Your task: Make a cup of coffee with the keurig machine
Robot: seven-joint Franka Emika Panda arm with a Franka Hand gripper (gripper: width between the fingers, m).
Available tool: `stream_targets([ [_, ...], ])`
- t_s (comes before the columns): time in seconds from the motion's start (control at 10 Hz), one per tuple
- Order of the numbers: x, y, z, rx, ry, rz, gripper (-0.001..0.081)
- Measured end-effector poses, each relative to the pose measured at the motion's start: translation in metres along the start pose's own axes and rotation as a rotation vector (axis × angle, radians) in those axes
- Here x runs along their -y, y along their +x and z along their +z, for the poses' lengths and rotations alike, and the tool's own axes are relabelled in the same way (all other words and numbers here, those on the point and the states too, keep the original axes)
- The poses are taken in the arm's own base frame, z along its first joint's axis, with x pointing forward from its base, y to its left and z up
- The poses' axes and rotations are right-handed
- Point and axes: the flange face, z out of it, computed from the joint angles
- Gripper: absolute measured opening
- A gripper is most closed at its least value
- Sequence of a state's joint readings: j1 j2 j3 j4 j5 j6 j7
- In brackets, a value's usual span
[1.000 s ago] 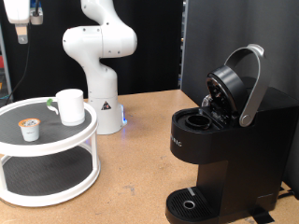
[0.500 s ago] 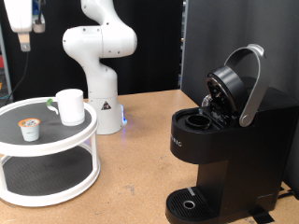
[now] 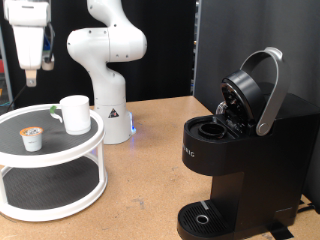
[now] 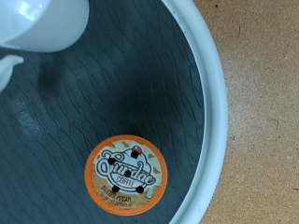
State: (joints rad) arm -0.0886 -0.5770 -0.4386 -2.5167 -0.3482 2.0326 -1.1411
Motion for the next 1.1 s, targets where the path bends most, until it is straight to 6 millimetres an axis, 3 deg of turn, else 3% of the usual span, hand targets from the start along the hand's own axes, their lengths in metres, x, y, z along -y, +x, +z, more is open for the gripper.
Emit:
stream_targets([
  [0.6, 0.008, -0.003, 0.060, -0.034, -0.034, 0.009, 0.0805],
  [1.1, 0.005, -0.005, 0.087, -0.012, -0.038, 0.008, 0.0805],
])
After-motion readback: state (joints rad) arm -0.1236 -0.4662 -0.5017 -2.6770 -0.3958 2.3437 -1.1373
